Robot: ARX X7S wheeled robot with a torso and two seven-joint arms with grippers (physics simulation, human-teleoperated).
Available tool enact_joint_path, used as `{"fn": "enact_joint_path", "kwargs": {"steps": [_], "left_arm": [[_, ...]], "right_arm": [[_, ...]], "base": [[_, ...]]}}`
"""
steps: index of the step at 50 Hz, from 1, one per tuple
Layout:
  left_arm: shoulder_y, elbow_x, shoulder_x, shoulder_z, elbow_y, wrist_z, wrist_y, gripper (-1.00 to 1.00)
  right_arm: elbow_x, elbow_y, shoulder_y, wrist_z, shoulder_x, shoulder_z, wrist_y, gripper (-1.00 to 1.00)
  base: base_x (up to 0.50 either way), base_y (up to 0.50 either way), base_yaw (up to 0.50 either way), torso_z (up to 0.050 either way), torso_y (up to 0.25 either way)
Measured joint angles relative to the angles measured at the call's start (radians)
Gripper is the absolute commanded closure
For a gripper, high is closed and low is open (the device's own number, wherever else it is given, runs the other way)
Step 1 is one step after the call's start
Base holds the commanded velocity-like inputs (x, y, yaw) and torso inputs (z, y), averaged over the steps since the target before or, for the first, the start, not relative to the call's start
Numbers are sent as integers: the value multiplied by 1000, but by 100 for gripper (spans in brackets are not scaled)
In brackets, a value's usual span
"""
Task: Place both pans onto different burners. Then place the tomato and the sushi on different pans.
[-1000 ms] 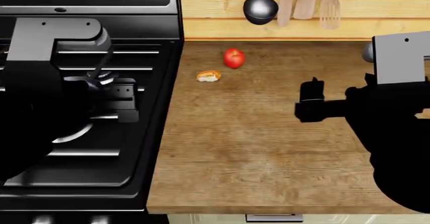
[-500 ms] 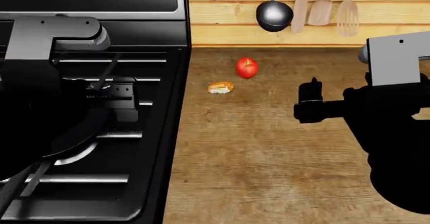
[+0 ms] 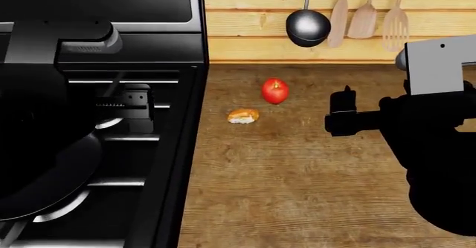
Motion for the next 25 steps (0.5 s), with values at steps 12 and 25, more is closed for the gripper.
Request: {"fn": "enact_joint_path", "kwargs": {"steps": [12, 25], "left_arm": [[-7, -2, 8, 2, -3, -1, -3, -100], [-6, 4, 14, 4, -9, 8, -4, -100]], "right_arm": [[-31, 92, 39, -52, -42, -50, 44, -100], [-327, 600, 197, -390, -276, -204, 8, -100]], "base": [[0, 0, 0, 0, 0], [0, 0, 0, 0, 0]]}}
